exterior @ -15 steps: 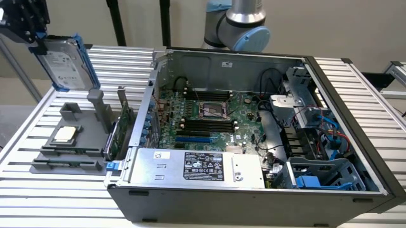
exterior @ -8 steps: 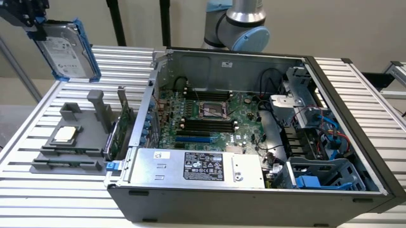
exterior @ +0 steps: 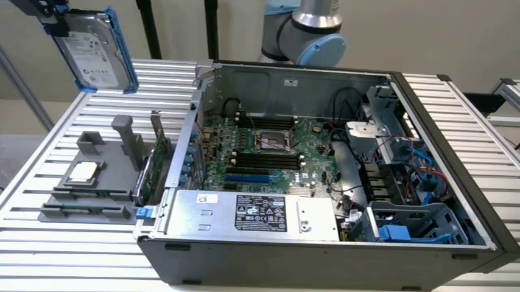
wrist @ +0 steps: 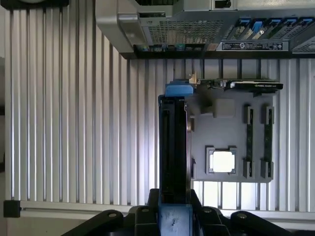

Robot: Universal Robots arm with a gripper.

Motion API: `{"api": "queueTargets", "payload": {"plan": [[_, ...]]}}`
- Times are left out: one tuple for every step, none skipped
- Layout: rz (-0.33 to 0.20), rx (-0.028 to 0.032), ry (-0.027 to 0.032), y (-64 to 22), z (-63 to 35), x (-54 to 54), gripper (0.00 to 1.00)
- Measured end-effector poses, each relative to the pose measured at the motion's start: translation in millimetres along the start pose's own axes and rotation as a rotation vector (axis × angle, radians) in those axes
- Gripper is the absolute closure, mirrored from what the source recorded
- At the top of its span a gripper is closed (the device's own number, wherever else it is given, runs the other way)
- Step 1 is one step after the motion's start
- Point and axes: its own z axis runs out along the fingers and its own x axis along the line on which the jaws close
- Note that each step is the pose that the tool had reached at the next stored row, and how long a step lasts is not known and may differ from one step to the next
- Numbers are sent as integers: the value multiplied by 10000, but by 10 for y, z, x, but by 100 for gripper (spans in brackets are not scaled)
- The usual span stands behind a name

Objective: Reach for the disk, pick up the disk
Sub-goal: 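Pick up the disk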

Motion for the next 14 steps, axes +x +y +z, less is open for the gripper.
{"api": "queueTargets", "payload": {"plan": [[0,0,3,43,-22,2,67],[-1,0,8,91,-48,4,67],[-2,-1,11,135,-75,5,67],[-1,1,15,181,-108,7,67],[-1,3,18,226,-141,9,67],[0,3,22,273,-177,10,67],[0,3,25,317,-215,11,67],[0,6,25,362,-254,12,67],[0,11,25,407,-291,13,67],[0,19,25,453,-327,14,67],[1,28,25,497,-360,15,67],[2,41,25,541,-394,16,67],[4,55,25,587,-428,18,67],[5,71,25,635,-461,20,67]]}}
